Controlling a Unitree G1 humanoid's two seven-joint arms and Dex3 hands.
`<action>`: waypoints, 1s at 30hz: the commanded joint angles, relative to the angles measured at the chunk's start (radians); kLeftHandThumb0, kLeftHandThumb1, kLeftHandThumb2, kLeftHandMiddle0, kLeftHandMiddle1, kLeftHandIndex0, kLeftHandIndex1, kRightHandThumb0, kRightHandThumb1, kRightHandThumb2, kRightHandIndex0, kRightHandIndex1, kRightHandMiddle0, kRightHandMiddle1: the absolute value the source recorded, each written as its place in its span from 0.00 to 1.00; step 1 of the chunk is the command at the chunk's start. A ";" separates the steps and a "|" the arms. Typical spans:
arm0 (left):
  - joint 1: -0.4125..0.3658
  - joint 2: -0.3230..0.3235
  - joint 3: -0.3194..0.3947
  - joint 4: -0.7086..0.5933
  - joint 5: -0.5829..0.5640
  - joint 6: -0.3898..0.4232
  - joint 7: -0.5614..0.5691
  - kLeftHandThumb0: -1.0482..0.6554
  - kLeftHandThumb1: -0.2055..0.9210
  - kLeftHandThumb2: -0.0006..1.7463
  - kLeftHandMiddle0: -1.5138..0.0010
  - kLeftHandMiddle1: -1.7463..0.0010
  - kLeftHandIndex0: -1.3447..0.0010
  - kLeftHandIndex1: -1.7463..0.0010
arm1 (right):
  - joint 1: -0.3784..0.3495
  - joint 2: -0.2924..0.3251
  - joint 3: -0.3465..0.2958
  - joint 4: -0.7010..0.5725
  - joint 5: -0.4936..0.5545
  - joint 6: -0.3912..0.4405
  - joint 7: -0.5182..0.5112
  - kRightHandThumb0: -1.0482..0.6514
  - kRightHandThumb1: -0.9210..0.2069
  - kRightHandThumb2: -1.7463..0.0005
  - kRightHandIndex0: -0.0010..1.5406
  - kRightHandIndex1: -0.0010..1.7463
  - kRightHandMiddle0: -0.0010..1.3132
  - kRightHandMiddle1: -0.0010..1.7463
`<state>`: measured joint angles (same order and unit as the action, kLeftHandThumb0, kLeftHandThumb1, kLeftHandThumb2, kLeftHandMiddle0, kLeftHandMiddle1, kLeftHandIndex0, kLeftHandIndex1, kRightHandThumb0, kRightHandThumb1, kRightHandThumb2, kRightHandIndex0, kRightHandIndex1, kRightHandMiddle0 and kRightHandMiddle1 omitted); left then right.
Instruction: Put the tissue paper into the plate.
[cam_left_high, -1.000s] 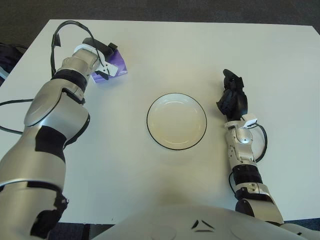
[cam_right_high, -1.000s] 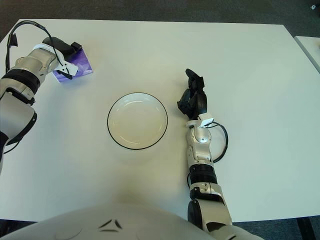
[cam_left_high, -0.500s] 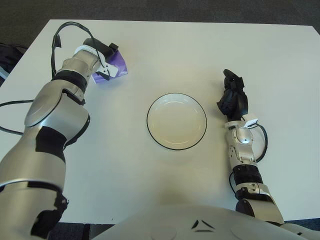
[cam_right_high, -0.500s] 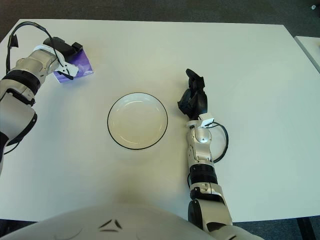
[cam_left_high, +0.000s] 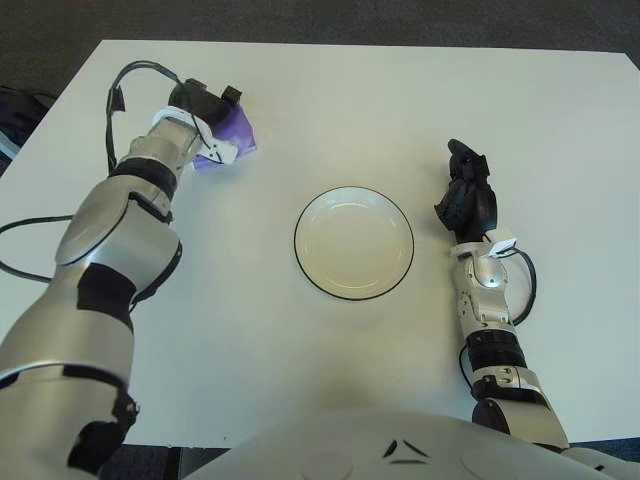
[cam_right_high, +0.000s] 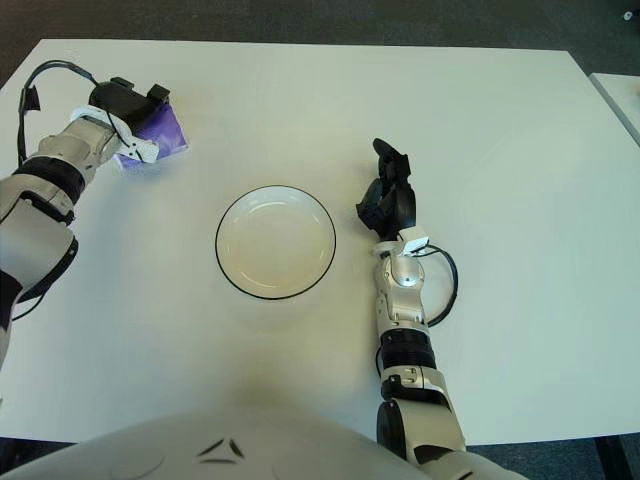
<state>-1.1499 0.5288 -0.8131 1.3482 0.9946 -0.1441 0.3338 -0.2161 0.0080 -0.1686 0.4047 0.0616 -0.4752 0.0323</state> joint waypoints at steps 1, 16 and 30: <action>0.122 -0.034 -0.006 0.024 0.002 -0.044 0.089 0.34 0.52 0.68 0.31 0.00 0.58 0.02 | 0.167 0.005 -0.027 0.131 0.025 0.039 -0.004 0.33 0.00 0.45 0.21 0.02 0.00 0.41; 0.150 -0.056 0.139 0.016 -0.140 -0.080 0.132 0.33 0.40 0.80 0.23 0.00 0.51 0.00 | 0.167 0.001 -0.027 0.134 0.022 0.038 -0.005 0.33 0.00 0.45 0.22 0.03 0.00 0.41; 0.129 -0.058 0.227 -0.018 -0.215 -0.170 0.212 0.33 0.43 0.78 0.23 0.00 0.53 0.00 | 0.162 -0.003 -0.026 0.148 0.026 0.032 0.004 0.33 0.00 0.45 0.23 0.03 0.00 0.41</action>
<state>-1.0624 0.5138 -0.6059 1.3420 0.8070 -0.2529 0.5405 -0.2137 0.0020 -0.1690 0.4048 0.0615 -0.4778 0.0326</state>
